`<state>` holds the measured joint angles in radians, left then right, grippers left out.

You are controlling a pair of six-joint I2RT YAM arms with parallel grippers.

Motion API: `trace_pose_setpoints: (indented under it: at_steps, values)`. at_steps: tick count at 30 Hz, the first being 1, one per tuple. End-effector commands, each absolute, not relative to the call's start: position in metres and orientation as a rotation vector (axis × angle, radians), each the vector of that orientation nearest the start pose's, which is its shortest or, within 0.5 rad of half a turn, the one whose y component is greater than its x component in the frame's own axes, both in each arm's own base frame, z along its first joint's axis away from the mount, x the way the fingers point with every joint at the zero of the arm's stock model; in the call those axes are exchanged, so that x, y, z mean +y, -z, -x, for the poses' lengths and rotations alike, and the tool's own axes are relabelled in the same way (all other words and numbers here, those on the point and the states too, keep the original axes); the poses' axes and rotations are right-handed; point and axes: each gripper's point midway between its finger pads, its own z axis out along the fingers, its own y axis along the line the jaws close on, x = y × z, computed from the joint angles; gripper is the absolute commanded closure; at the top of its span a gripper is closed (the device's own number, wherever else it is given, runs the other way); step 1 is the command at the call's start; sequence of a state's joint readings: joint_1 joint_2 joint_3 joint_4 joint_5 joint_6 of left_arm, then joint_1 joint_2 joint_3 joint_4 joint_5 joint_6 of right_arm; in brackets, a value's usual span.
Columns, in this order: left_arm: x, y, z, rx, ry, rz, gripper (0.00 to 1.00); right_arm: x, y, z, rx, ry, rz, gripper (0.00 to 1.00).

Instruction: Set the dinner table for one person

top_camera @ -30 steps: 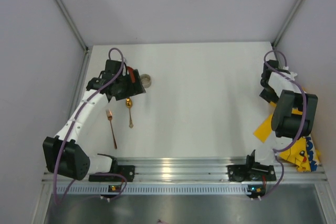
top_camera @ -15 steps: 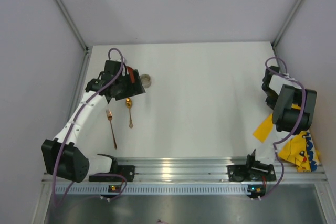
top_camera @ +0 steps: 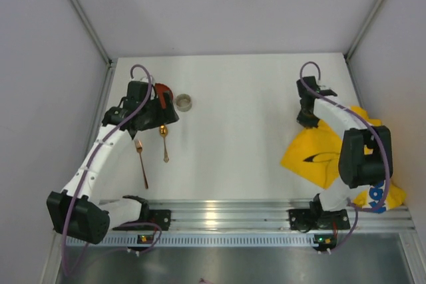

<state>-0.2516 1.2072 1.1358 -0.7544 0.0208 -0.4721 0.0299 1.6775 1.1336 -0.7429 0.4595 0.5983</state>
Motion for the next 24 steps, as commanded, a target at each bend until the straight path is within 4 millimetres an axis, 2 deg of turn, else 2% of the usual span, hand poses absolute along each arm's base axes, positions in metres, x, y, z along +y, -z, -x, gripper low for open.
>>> trace_pose_setpoints:
  at_steps: [1, 2, 4, 5, 6, 7, 8, 10, 11, 12, 13, 14, 15, 18, 19, 20, 22, 23, 24]
  values:
    - [-0.088, -0.209, -0.293, 2.356, 0.300, 0.254, 0.13, 0.057, -0.110, -0.342, 2.507, 0.033, -0.754, 1.00]
    - [-0.087, -0.212, -0.290, 2.344, 0.299, 0.255, 0.13, 0.093, -0.118, -0.339, 2.528, -0.073, -0.679, 1.00]
    - [-0.084, -0.212, -0.283, 2.348, 0.288, 0.261, 0.13, 0.129, -0.128, -0.336, 2.532, -0.176, -0.651, 1.00]
    - [-0.081, -0.215, -0.280, 2.336, 0.286, 0.264, 0.13, 0.160, -0.140, -0.333, 2.539, -0.250, -0.569, 1.00]
    - [-0.081, -0.213, -0.276, 2.339, 0.287, 0.266, 0.13, 0.175, -0.138, -0.332, 2.556, -0.264, -0.539, 1.00]
    - [-0.079, -0.213, -0.273, 2.341, 0.283, 0.272, 0.13, 0.190, -0.148, -0.333, 2.551, -0.294, -0.513, 1.00]
    - [-0.077, -0.213, -0.269, 2.335, 0.279, 0.278, 0.12, 0.213, -0.141, -0.325, 2.591, -0.299, -0.439, 1.00]
    - [-0.075, -0.215, -0.262, 2.327, 0.280, 0.288, 0.12, 0.238, -0.147, -0.323, 2.603, -0.339, -0.374, 1.00]
    - [-0.073, -0.214, -0.259, 2.328, 0.275, 0.294, 0.12, 0.258, -0.137, -0.315, 2.645, -0.354, -0.313, 1.00]
    - [-0.072, -0.214, -0.256, 2.327, 0.273, 0.298, 0.12, 0.269, -0.135, -0.312, 2.658, -0.369, -0.276, 1.00]
    - [-0.071, -0.216, -0.253, 2.319, 0.275, 0.301, 0.12, 0.292, -0.141, -0.308, 2.652, -0.429, -0.207, 1.00]
    - [-0.069, -0.214, -0.250, 2.324, 0.267, 0.302, 0.12, 0.304, -0.131, -0.306, 2.675, -0.427, -0.160, 1.00]
    - [-0.069, -0.215, -0.248, 2.315, 0.270, 0.306, 0.12, 0.318, -0.139, -0.310, 2.652, -0.471, -0.127, 1.00]
    - [-0.066, -0.212, -0.243, 2.322, 0.257, 0.314, 0.12, 0.348, -0.130, -0.303, 2.676, -0.502, -0.025, 1.00]
    - [-0.065, -0.213, -0.241, 2.319, 0.253, 0.317, 0.12, 0.358, -0.137, -0.303, 2.674, -0.553, -0.003, 0.88]
    - [-0.063, -0.214, -0.240, 2.316, 0.247, 0.321, 0.12, 0.362, -0.136, -0.304, 2.682, -0.566, 0.004, 0.51]
    - [-0.061, -0.217, -0.240, 2.303, 0.239, 0.320, 0.11, 0.363, -0.142, -0.303, 2.665, -0.576, 0.024, 0.16]
    - [-0.061, -0.220, -0.242, 2.293, 0.238, 0.321, 0.11, 0.359, -0.152, -0.305, 2.638, -0.580, 0.036, 0.01]
    - [-0.061, -0.220, -0.243, 2.294, 0.235, 0.316, 0.11, 0.354, -0.153, -0.303, 2.632, -0.565, 0.042, 0.00]
